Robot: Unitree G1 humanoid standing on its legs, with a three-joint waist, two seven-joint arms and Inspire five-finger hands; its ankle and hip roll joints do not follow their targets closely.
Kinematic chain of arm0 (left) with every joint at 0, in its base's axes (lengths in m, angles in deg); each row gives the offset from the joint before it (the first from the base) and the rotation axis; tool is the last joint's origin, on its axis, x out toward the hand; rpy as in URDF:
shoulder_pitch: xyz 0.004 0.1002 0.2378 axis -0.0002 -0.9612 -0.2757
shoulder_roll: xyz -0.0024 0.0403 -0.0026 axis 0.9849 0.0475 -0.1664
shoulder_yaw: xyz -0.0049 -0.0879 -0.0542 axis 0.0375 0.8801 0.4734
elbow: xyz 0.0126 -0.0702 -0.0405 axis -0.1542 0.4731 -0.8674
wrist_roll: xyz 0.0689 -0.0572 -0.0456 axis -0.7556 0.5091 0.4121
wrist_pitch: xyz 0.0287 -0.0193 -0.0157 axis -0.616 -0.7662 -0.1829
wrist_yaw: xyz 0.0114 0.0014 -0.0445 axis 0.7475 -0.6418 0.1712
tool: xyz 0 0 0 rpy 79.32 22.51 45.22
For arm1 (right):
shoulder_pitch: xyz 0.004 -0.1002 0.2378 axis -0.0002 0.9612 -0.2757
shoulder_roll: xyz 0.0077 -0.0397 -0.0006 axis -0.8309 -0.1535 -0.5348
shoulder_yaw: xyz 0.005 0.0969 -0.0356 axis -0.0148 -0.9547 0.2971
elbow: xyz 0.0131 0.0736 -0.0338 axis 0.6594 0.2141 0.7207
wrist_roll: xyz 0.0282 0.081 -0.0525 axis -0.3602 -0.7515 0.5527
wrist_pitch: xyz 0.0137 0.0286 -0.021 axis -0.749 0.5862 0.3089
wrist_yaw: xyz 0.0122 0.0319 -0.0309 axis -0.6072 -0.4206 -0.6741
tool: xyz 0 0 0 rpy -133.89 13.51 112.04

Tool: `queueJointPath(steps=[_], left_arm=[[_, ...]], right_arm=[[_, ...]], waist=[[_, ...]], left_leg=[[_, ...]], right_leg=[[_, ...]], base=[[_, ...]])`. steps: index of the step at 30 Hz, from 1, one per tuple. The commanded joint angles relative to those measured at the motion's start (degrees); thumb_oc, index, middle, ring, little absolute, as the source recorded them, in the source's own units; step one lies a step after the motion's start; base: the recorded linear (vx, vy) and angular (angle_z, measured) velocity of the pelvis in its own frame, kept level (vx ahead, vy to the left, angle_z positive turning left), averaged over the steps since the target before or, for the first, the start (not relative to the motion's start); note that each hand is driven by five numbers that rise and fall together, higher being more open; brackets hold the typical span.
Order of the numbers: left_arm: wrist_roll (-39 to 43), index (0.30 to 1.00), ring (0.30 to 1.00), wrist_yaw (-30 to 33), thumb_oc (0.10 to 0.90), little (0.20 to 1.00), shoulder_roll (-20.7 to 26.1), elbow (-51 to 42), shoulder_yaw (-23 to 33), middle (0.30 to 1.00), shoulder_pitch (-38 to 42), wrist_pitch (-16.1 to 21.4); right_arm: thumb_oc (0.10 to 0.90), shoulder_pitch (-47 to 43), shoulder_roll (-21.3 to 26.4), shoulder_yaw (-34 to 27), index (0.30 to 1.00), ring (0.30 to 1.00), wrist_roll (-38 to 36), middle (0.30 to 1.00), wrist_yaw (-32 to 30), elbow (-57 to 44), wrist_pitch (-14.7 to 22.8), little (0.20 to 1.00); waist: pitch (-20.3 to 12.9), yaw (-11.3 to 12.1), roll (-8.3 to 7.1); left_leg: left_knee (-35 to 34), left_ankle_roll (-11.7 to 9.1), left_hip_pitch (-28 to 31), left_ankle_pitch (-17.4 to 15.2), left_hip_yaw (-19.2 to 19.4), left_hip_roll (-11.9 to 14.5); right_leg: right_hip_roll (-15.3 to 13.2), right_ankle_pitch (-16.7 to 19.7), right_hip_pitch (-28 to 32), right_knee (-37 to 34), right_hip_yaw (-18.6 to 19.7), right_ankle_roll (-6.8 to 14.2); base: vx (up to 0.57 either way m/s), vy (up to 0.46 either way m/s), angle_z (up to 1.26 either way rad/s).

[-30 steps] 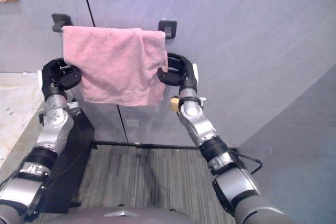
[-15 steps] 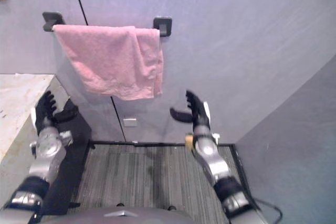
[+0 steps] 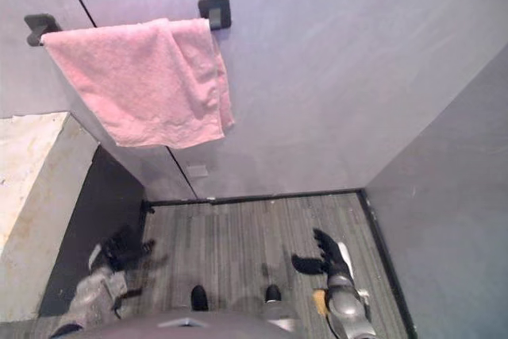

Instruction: Organize the bathroom.

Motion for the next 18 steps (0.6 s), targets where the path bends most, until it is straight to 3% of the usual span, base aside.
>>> queueJointPath(steps=[1,2,4,5,7,9,11,13,15,18], left_arm=[[3.4,0.900,0.900,-5.0,0.800,0.900,1.7,8.0,4.2,0.900,3.9,-2.1],[-0.2,0.900,0.900,-4.7,0.800,0.900,1.4,10.7,5.1,0.900,3.8,-5.2],[-3.7,0.900,0.900,-5.3,0.800,0.900,0.9,14.1,5.2,0.900,3.4,-6.3],[-5.5,0.900,0.900,-4.4,0.800,0.900,0.1,15.0,4.2,0.900,3.1,-7.4],[-6.7,0.900,0.900,-3.6,0.800,0.900,-1.0,15.7,2.3,0.900,2.6,-8.6],[-8.4,0.900,0.900,-3.1,0.800,0.900,-1.2,15.6,1.4,0.900,2.3,-9.3],[-11.2,0.900,0.900,-4.2,0.800,0.900,0.0,15.3,-1.6,0.900,1.6,-8.6],[-10.2,0.900,0.900,-4.0,0.800,0.900,0.8,14.9,-2.2,0.900,0.9,-9.2],[-9.9,0.900,0.900,-4.9,0.800,0.900,2.7,13.8,-0.8,0.900,-0.3,-8.9],[-10.7,0.900,0.900,-5.1,0.800,0.900,3.8,13.5,-0.9,0.900,0.0,-9.5]], right_arm=[[0.800,-3.0,-1.6,0.3,0.900,0.900,0.1,0.900,2.5,3.2,1.3,0.900],[0.800,-3.0,-2.2,0.5,0.900,0.900,-0.1,0.900,2.5,4.5,-1.2,0.900],[0.800,-2.6,-2.7,-0.3,0.900,0.900,-2.4,0.900,3.9,6.7,-3.6,0.900],[0.800,-2.4,-2.9,-1.6,0.900,0.900,-3.5,0.900,5.1,8.0,-3.9,0.900],[0.800,-2.7,-3.6,-2.6,0.900,0.900,-3.3,0.900,5.9,8.9,-2.2,0.900],[0.800,-3.0,-4.2,-2.8,0.900,0.900,-3.5,0.900,5.3,8.5,-1.5,0.900],[0.800,-3.7,-5.2,-3.7,0.900,0.900,-7.4,0.900,4.7,6.5,0.7,0.900],[0.800,-3.8,-5.4,-4.4,0.900,0.900,-5.3,0.900,5.3,5.4,1.6,0.900],[0.800,-4.3,-5.6,-2.7,0.900,0.900,-1.5,0.900,6.4,4.4,3.0,0.900],[0.800,-5.4,-5.4,-1.3,0.900,0.900,-1.1,0.900,6.3,4.9,2.8,0.900]], waist=[[0.7,-1.1,-4.03],[0.8,-1.2,-4.20],[0.5,-1.5,-3.80],[0.6,-1.8,-3.06],[0.5,-2.2,-2.57],[0.7,-2.1,-2.65],[2.0,-1.8,-3.35],[2.7,-1.4,-3.42],[4.1,0.7,-3.43],[4.0,2.0,-2.51]], left_leg=[[24.3,4.9,0.0,-8.0,-2.2,-0.5],[26.1,5.3,0.5,-9.4,-3.7,-1.6],[23.9,6.0,2.0,-12.4,-7.6,-4.4],[17.2,7.3,5.3,-17.7,-10.2,-6.5],[9.7,9.7,8.5,-22.6,-12.6,-9.3],[8.1,10.4,8.8,-22.6,-12.7,-9.9],[5.6,11.8,7.2,-20.8,-13.2,-11.0],[5.0,12.2,6.7,-20.0,-12.7,-10.9],[3.5,12.3,6.7,-18.4,-11.3,-10.1],[1.3,12.5,5.7,-15.9,-11.3,-9.0]], right_leg=[[0.0,-1.3,-1.2,3.7,-0.6,-0.5],[-0.2,-0.8,-2.3,4.1,0.2,-0.4],[0.1,0.3,-5.0,4.8,2.7,0.3],[0.7,1.8,-7.8,5.4,4.7,1.5],[1.3,4.5,-11.4,5.2,6.4,3.3],[1.2,5.9,-12.5,4.4,6.0,4.0],[1.4,8.0,-14.4,0.6,5.8,6.1],[1.7,6.8,-15.4,-0.1,4.9,6.6],[1.1,7.6,-16.9,5.9,2.2,6.8],[1.0,5.0,-15.9,14.0,2.5,5.9]], base=[[-0.50,0.109,-0.15],[-0.41,0.143,-0.12],[-0.44,0.187,-0.03],[-0.41,0.185,0.00],[-0.47,0.182,-0.33],[-0.37,0.095,-0.27],[-0.53,0.060,-0.21],[-0.51,-0.002,-0.20],[-0.57,-0.075,-0.14],[-0.43,-0.059,-0.52]])
